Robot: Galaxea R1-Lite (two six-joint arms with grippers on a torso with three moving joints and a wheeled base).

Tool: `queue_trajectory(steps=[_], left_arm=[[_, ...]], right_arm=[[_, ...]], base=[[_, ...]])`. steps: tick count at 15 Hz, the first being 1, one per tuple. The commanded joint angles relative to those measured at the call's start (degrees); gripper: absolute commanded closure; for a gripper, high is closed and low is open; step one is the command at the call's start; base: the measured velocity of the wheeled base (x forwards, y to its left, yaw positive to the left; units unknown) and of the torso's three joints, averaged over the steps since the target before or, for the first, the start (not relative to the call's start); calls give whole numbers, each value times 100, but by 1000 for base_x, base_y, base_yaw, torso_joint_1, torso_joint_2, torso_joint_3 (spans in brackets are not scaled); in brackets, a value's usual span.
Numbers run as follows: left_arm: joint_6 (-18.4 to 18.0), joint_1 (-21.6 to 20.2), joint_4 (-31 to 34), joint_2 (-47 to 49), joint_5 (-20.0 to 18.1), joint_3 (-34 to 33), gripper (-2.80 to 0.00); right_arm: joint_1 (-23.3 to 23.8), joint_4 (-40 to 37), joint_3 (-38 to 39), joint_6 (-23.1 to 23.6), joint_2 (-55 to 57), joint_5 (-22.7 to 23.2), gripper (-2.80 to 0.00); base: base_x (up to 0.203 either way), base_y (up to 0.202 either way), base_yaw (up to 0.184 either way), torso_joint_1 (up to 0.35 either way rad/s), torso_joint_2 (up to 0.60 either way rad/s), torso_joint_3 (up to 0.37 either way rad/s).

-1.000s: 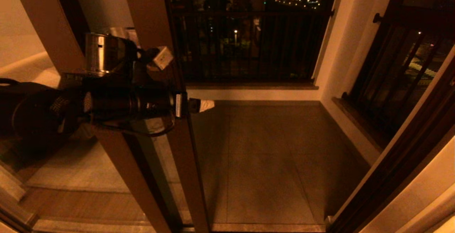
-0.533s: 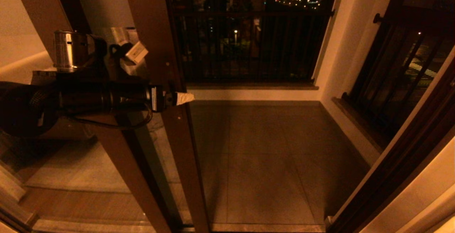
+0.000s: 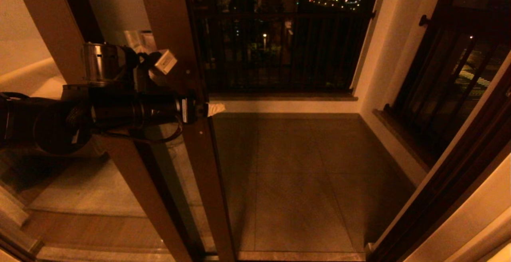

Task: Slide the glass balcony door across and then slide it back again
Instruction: Close the slid door

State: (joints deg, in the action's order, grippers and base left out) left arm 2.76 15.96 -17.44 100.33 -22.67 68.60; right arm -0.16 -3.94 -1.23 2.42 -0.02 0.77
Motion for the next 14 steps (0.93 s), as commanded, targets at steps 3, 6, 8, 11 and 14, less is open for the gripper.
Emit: queue_trajectory(steps=[3,6,8,11,14], left_arm=[[6,35,-22,129,-9,35,-280],[6,125,-22,189,-9,157,-280],[6,178,-22,223,-9,180,-280],[6,215,-22,242,-9,172,-280],[6,240,-47,268,-9,188,-280]], right_arm=[[-2,-2,0,4,2,2,0],[-2,-2,0,4,2,2,0],[-2,-2,0,4,2,2,0],[-2,-2,0,4,2,2,0],[-2,-2,0,4,2,2,0]], base=[[0,0,0,0,0,0],[0,0,0,0,0,0],[0,0,0,0,0,0],[0,0,0,0,0,0],[0,0,0,0,0,0]])
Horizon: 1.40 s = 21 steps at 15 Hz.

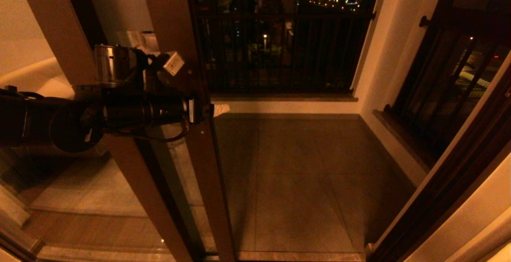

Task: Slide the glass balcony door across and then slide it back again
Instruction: Close the slid door

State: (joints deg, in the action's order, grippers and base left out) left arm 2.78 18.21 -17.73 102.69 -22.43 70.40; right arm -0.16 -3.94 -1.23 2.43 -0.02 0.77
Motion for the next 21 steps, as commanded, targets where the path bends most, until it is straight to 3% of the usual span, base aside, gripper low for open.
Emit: queue_trajectory(steps=[1,11,21], left_arm=[[3,41,-38,40,-33,18,-280],[3,446,-47,31,370,44,-280],[3,601,-38,-4,406,158,-280]], right_arm=[[-2,-2,0,4,2,2,0],[-2,-2,0,4,2,2,0],[-2,-2,0,4,2,2,0]], base=[[0,0,0,0,0,0],[0,0,0,0,0,0],[0,0,0,0,0,0]])
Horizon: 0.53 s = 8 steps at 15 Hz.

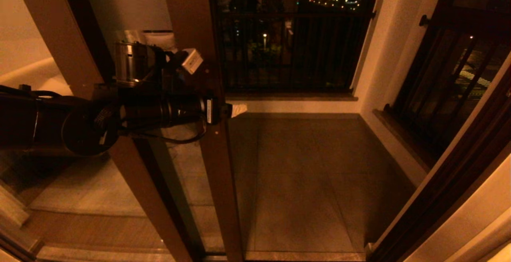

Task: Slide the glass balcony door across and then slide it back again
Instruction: Close the slid door

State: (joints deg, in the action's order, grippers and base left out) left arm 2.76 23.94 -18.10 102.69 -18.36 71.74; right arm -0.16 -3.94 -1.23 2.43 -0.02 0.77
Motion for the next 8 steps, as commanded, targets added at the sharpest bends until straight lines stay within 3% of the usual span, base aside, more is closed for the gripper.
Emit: queue_trajectory(steps=[1,8], left_arm=[[6,49,0,14,-1,57,-280],[6,309,-3,134,146,214,-280]], right_arm=[[-2,-2,0,4,2,2,0],[-2,-2,0,4,2,2,0]], base=[[0,0,0,0,0,0],[0,0,0,0,0,0]])
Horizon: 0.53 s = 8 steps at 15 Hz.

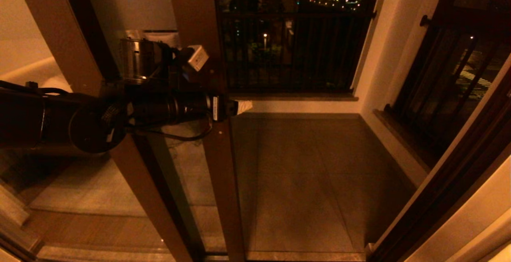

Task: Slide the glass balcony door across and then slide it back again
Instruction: Close the slid door

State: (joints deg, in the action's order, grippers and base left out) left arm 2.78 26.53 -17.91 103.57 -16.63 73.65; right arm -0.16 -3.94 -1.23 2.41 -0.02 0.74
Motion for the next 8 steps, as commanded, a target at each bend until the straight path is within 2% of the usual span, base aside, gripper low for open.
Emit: queue_trajectory(steps=[1,8], left_arm=[[3,79,-20,58,-7,53,-280],[3,219,-20,83,34,123,-280]], right_arm=[[-2,-2,0,5,2,5,0],[-2,-2,0,5,2,5,0]], base=[[0,0,0,0,0,0],[0,0,0,0,0,0]])
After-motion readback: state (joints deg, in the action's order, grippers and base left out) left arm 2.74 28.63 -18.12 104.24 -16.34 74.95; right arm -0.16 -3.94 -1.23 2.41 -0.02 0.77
